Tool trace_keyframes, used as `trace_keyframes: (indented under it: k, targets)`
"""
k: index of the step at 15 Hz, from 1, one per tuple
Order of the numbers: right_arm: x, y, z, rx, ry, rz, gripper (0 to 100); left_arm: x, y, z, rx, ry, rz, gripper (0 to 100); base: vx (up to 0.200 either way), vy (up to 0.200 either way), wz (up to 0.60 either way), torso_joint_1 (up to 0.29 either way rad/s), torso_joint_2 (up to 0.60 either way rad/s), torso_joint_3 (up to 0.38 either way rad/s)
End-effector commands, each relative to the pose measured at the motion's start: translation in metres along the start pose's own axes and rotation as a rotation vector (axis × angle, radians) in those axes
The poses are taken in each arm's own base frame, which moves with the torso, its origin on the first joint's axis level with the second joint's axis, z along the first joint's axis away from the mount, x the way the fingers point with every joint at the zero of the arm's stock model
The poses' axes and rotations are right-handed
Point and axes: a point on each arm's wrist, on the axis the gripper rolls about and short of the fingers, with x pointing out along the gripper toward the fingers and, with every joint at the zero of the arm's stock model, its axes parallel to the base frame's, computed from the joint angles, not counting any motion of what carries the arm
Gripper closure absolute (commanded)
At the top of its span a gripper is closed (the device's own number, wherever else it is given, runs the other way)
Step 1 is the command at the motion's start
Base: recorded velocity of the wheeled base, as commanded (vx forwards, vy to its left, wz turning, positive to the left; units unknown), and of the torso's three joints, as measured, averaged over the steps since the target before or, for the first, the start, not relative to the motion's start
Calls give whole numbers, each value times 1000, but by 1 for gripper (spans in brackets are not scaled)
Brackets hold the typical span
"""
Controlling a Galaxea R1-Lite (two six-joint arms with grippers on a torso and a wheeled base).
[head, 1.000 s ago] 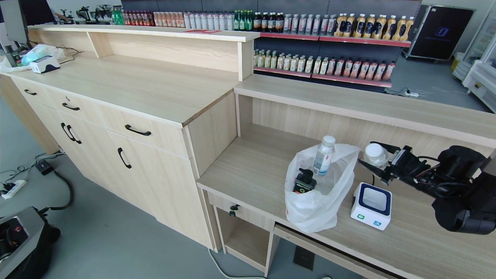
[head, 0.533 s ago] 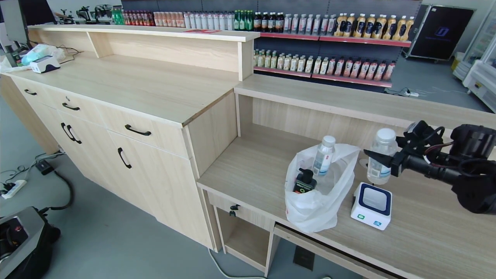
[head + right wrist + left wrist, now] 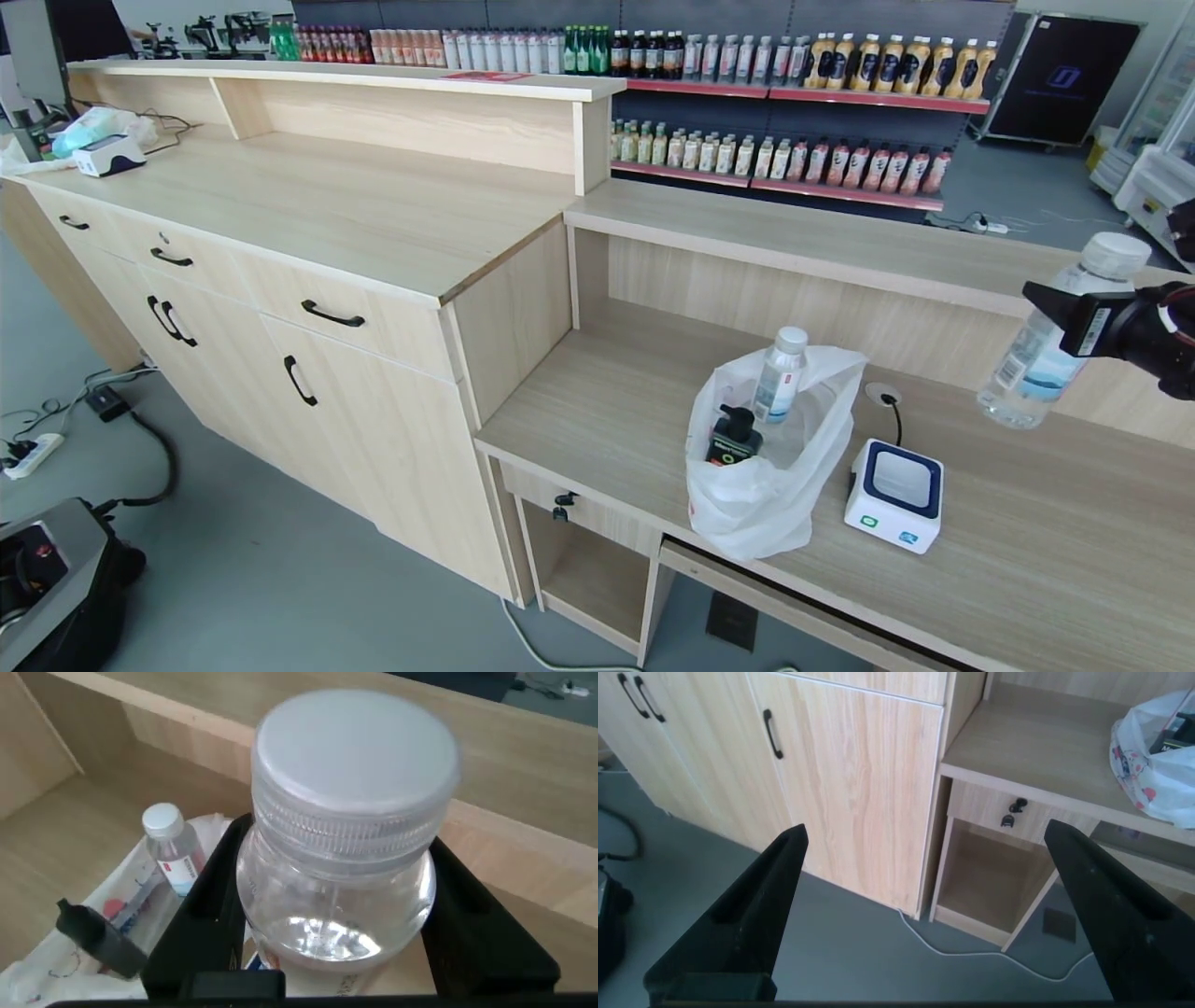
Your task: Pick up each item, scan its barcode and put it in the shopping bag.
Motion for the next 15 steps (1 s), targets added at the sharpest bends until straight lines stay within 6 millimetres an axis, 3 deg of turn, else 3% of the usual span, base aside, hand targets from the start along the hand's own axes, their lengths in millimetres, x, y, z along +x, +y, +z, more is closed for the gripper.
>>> trace_keyframes:
  k: [1, 6, 12, 15]
  targets:
    - [-4, 18, 3, 14, -5, -14, 100, 0, 0, 0, 1, 0, 0, 0, 0, 0, 0, 0, 0, 0]
    - [6, 52, -5, 13, -46, 99, 100, 0, 0, 0, 0, 0, 0, 0, 0, 0, 0, 0, 0, 0]
    - [34, 68, -34, 9, -1, 140, 100, 0, 0, 0, 1, 0, 0, 0, 0, 0, 600, 5, 2, 2]
    - [45, 71, -52, 10, 32, 140, 100, 0, 0, 0, 0, 0, 0, 0, 0, 0, 0, 0, 0, 0]
